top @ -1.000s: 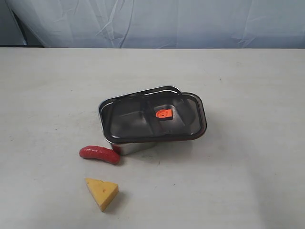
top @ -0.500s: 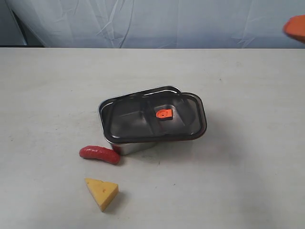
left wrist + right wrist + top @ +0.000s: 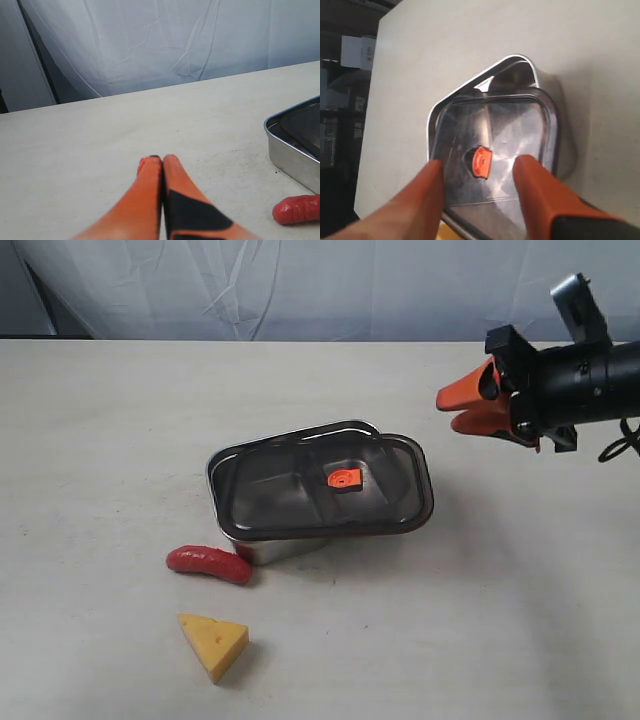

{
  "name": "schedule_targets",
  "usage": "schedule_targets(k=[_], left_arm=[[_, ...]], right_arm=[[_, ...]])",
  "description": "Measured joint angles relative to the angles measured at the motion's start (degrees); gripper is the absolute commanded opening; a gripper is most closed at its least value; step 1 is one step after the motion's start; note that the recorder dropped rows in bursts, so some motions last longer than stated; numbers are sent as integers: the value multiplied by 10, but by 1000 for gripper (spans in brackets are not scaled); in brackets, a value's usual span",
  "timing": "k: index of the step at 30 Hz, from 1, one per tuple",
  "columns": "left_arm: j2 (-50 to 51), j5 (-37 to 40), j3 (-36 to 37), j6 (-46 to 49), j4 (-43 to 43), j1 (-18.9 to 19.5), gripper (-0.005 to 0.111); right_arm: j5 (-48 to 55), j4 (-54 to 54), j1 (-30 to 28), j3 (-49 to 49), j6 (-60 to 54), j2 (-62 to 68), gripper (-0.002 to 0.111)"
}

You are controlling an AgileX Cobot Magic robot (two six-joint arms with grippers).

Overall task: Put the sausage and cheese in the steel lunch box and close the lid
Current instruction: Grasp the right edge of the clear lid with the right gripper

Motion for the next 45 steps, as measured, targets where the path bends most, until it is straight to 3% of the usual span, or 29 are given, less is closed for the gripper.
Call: schedule_targets(k=[7, 12, 27, 41, 43, 45], left_arm=[[0, 0, 0, 0, 0, 0, 0], [0, 0, 0, 0, 0, 0, 0], [0, 0, 0, 0, 0, 0, 0], [0, 0, 0, 0, 0, 0, 0], [0, 0, 0, 0, 0, 0, 0], [0, 0, 0, 0, 0, 0, 0]], right_arm=[[-9, 9, 0, -1, -16, 73, 47], [43, 4, 0, 3, -20, 101, 46], [56, 26, 0, 91, -84, 102, 46], [78, 62, 18, 99, -127, 103, 46], [78, 63, 27, 99, -131, 103, 39], [76, 64, 30, 99, -132, 103, 22]])
